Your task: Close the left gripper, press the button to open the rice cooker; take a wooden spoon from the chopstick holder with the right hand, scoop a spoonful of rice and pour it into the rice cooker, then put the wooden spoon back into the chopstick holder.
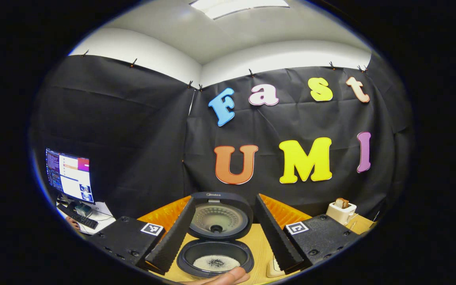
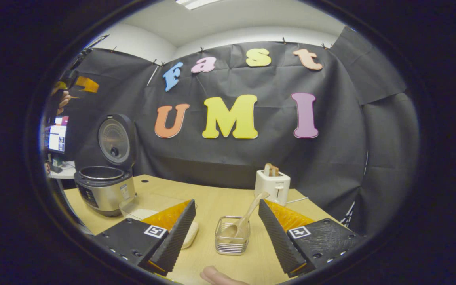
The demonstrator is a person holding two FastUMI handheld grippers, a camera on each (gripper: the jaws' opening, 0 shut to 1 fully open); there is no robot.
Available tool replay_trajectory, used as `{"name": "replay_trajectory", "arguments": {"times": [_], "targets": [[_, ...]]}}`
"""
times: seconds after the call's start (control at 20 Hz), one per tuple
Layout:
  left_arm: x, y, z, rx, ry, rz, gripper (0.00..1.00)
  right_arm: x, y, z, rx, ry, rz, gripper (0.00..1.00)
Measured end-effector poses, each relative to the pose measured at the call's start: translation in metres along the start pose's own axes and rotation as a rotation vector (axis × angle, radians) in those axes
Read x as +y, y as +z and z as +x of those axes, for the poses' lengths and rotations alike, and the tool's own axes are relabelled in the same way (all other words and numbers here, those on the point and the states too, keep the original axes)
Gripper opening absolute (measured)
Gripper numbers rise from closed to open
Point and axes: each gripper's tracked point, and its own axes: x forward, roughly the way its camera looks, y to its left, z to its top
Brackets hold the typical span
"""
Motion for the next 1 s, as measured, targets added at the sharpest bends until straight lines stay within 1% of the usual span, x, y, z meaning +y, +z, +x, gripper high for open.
{"name": "replay_trajectory", "arguments": {"times": [0.1, 0.2, 0.25, 0.35, 0.4, 0.5, 0.6, 0.7, 0.85, 0.9, 0.95, 1.0], "targets": [[0.003, 0.014, 0.020, -0.018, 0.017, 0.023, 0.96, -0.010, 0.001, -0.002, 0.002, -0.006, 0.019, 0.96], [0.000, 0.016, 0.045, -0.028, 0.018, 0.024, 0.96, -0.016, 0.007, -0.003, -0.014, -0.013, 0.035, 0.96], [-0.002, 0.015, 0.061, -0.029, 0.014, 0.030, 0.96, -0.020, 0.006, -0.004, -0.019, -0.017, 0.043, 0.96], [-0.011, 0.011, 0.094, -0.050, -0.024, 0.063, 0.96, -0.024, 0.007, -0.004, -0.024, -0.022, 0.062, 0.96], [-0.014, 0.006, 0.107, -0.065, -0.034, 0.089, 0.96, -0.023, 0.006, -0.003, -0.022, -0.019, 0.069, 0.95], [-0.006, -0.007, 0.137, -0.086, -0.007, 0.151, 0.96, -0.021, 0.004, -0.004, -0.016, -0.011, 0.062, 0.94], [-0.002, -0.028, 0.163, -0.055, 0.011, 0.194, 0.97, -0.019, 0.005, -0.004, -0.028, -0.009, 0.039, 0.94], [-0.006, -0.047, 0.181, -0.008, -0.006, 0.196, 0.98, -0.013, 0.006, -0.003, -0.046, 0.006, 0.026, 0.94], [-0.012, -0.053, 0.201, 0.020, -0.034, 0.170, 0.98, -0.004, 0.001, 0.000, -0.058, 0.030, 0.011, 0.94], [-0.012, -0.054, 0.206, 0.029, -0.031, 0.165, 0.98, 0.000, 0.001, 0.002, -0.062, 0.033, 0.003, 0.92], [-0.011, -0.054, 0.211, 0.031, -0.028, 0.161, 0.98, 0.003, -0.001, 0.002, -0.066, 0.036, -0.009, 0.92], [-0.009, -0.058, 0.215, 0.042, -0.021, 0.160, 0.98, 0.006, -0.002, 0.003, -0.066, 0.039, -0.022, 0.94]]}}
